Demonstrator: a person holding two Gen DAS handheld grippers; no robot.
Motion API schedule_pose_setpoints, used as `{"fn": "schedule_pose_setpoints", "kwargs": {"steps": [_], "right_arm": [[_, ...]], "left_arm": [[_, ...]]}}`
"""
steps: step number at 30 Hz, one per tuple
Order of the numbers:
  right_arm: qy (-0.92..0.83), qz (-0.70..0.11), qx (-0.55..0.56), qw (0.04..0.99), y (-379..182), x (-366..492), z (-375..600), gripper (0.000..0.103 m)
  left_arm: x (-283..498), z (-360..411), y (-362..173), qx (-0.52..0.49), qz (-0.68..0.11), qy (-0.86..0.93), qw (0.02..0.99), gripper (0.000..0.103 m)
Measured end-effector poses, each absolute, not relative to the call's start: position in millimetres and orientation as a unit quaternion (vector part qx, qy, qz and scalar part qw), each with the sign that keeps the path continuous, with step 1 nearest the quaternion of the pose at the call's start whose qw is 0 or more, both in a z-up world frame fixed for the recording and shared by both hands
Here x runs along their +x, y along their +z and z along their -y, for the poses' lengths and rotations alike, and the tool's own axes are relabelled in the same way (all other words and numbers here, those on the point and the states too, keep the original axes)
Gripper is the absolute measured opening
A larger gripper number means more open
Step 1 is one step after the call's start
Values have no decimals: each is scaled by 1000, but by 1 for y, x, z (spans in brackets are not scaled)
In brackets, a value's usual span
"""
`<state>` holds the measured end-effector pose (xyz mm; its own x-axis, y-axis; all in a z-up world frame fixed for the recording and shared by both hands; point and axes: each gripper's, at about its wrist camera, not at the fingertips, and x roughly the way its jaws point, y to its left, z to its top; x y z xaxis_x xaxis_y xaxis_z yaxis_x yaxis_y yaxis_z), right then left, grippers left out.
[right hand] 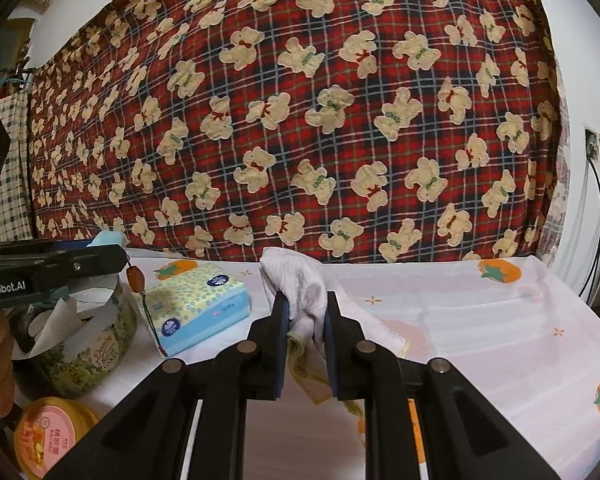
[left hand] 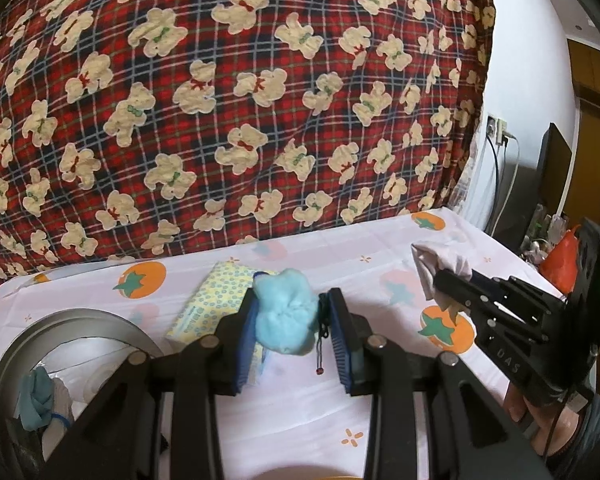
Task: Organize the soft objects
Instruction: 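Lift the beige cloth and blue plush and carry both toward the tin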
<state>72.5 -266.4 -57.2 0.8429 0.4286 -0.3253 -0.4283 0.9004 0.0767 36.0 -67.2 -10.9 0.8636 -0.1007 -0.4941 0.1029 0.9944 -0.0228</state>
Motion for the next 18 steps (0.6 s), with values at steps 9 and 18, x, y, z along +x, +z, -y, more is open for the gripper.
{"fn": "schedule_pose_setpoints", "kwargs": {"steps": [9,18], "right_arm": [[231,-167,6,959,-54,71,259,18],[241,-161,14,957,-49,70,251,18]], "left_arm": [[32,64,-9,3,-245,-50,968,33],[26,61,-5,4,-225,-40,974,33]]}}
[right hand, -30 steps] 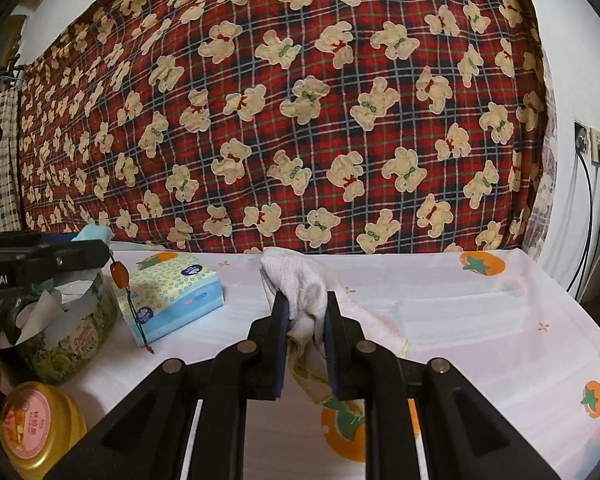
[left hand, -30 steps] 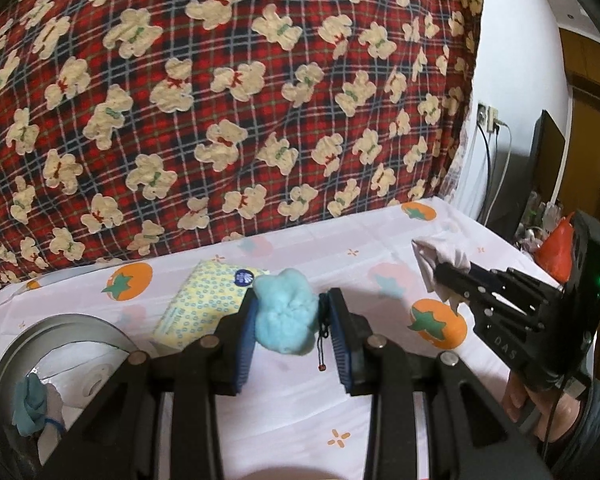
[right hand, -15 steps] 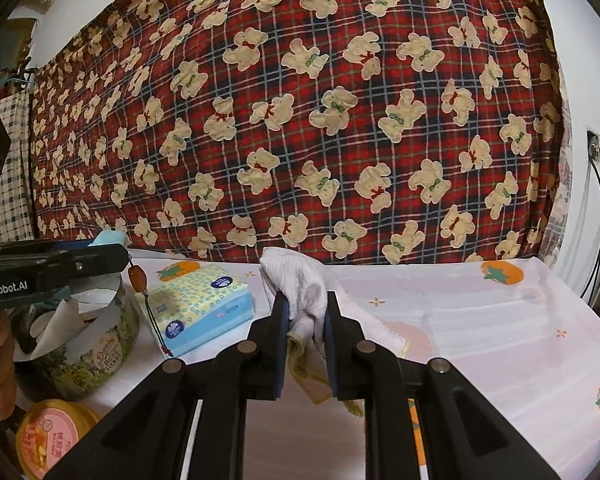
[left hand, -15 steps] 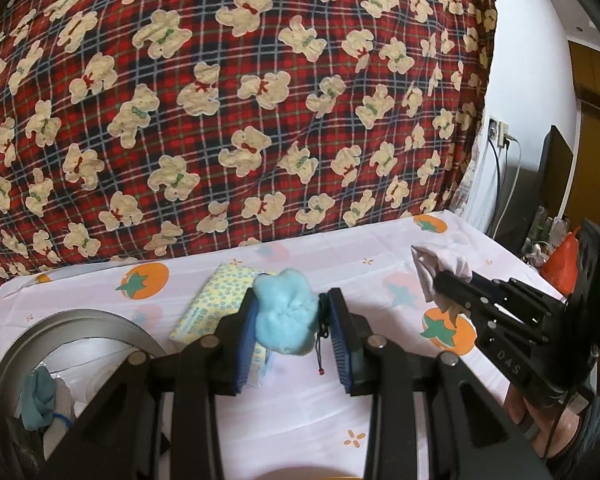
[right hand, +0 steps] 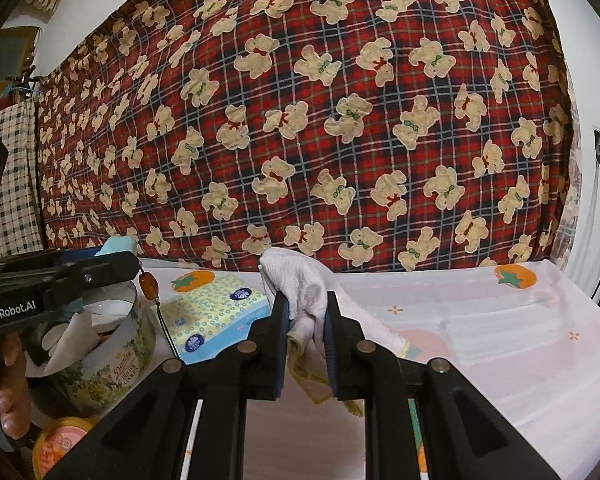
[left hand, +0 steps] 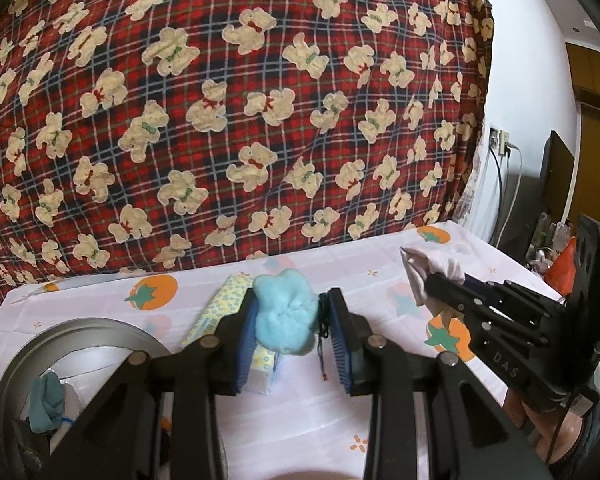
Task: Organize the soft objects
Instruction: 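Lift the beige cloth and blue plush and carry both toward the tin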
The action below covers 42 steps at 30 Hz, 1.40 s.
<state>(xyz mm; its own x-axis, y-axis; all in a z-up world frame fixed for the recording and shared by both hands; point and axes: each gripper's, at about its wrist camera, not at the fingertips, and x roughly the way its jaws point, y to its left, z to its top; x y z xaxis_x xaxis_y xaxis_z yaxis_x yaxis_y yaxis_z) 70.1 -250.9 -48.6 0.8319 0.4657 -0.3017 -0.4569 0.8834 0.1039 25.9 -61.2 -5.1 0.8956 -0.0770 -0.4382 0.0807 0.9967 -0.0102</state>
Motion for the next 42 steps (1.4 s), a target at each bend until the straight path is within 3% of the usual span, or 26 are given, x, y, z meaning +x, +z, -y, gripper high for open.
{"fn": "schedule_pose_setpoints", "kwargs": {"steps": [42], "right_arm": [[293,-139,4,946,-20,56,200,18]], "left_arm": [[4,21,3,-34,-175,14,984,33]]}}
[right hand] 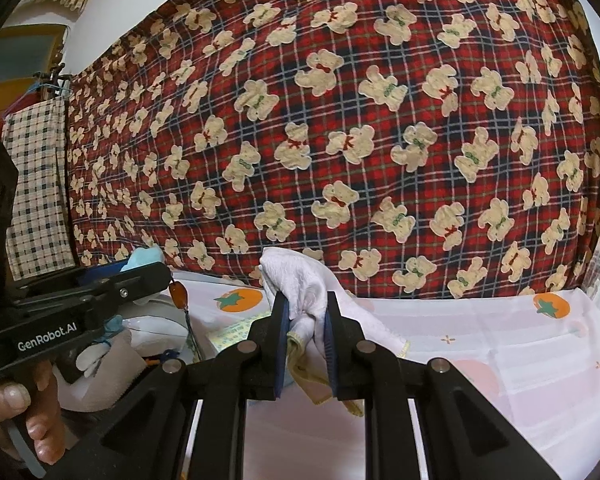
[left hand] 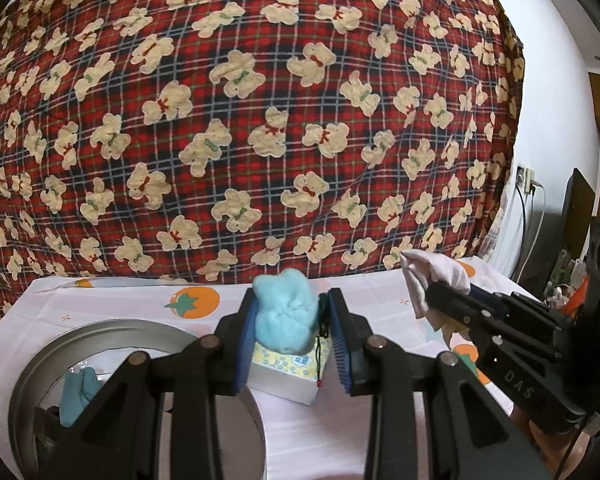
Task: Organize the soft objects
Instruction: 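Lift the beige cloth and blue plush and carry both toward the tin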
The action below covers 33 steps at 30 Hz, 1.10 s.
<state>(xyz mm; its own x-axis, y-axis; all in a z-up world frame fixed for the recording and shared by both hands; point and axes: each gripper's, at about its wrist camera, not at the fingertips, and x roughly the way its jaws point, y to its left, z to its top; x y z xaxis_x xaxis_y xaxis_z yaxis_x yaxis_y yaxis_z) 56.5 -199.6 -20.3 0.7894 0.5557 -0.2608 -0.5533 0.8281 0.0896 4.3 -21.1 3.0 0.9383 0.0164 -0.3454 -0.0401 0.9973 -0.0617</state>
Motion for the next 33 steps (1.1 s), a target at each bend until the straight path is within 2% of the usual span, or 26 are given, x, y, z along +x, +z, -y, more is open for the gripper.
{"fn": "schedule_pose_setpoints", "kwargs": {"steps": [19,33], "right_arm": [[322,-119,-5,939,3,41,174,18],[353,-120,-3,928,12,35,148,18]], "left_arm": [[-12,-10,7,-55,-150,55,986,33],[-26,-38,2,-58,-172,89,979,33]]}}
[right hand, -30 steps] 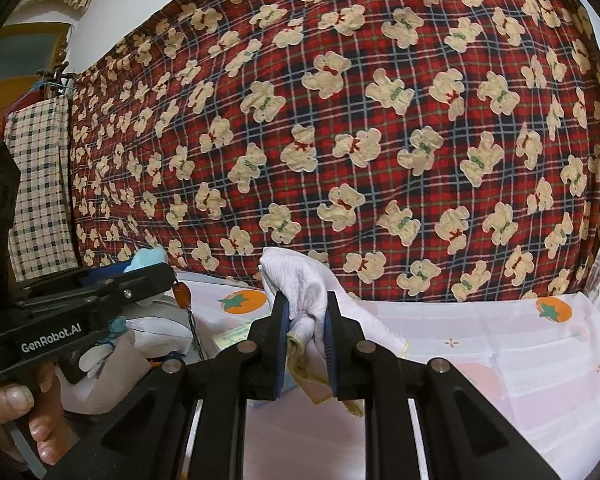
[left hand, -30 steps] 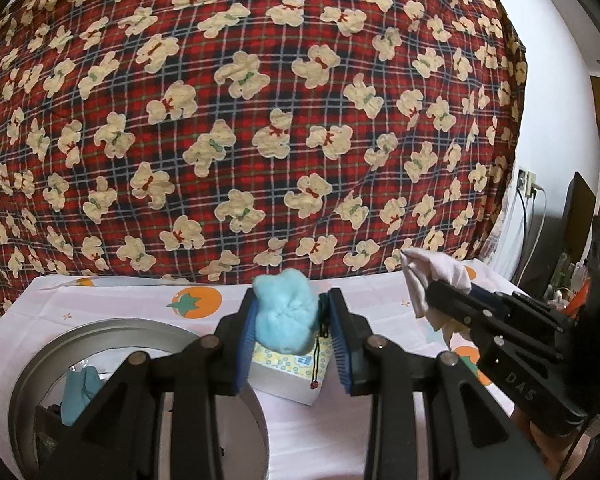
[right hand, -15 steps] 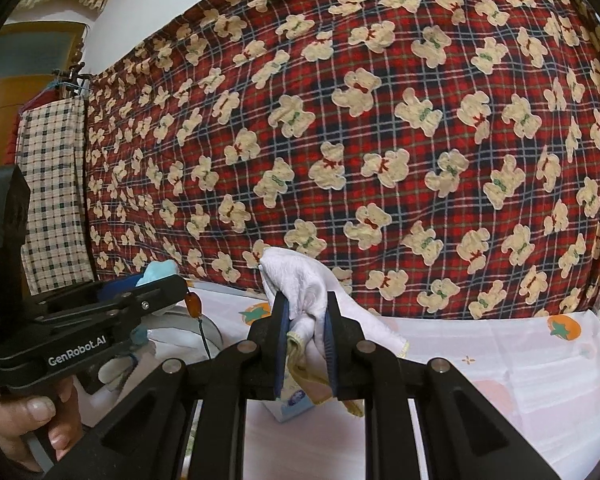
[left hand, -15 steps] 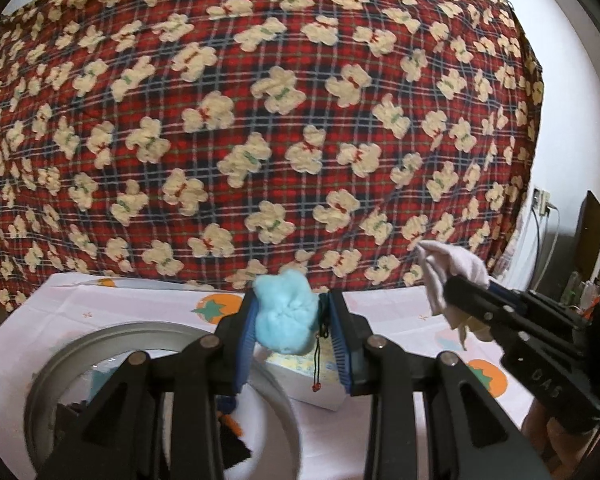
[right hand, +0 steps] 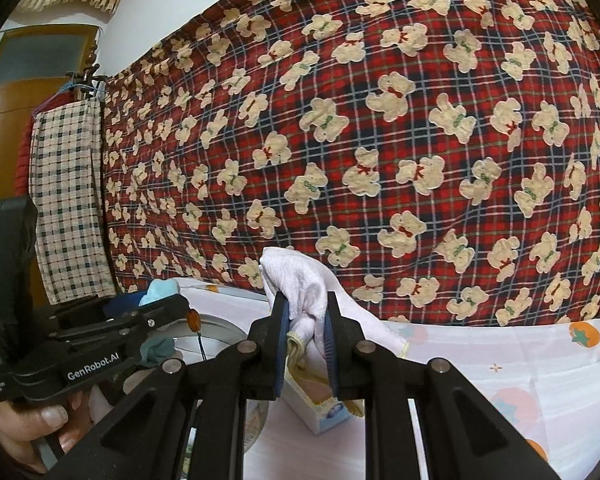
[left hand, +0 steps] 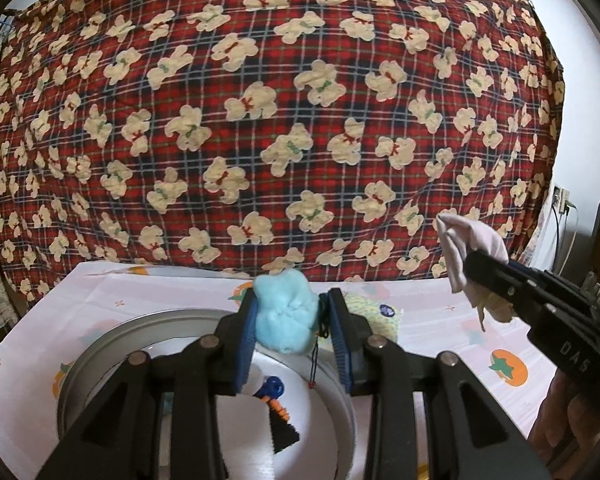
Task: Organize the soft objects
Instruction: 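Lift the beige cloth and blue plush and carry both toward the tin, then lower the beige cloth and blue plush into the tin and open both grippers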
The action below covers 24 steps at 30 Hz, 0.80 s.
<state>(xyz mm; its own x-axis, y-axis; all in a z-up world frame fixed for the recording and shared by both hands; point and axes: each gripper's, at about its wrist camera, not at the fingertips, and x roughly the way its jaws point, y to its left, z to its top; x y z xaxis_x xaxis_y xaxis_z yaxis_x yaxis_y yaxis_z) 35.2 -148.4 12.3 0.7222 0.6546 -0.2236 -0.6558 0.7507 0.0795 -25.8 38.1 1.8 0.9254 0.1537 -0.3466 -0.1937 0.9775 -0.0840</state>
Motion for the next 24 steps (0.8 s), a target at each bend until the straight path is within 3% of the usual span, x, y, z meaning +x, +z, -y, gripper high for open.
{"fn": "schedule_pose_setpoints", "kwargs": {"steps": [24], "right_arm": [[422,-190,-50,885,17,38,59,18]], "left_arm": [[-43,-105,-11,-59,-246,175,951,33]]}}
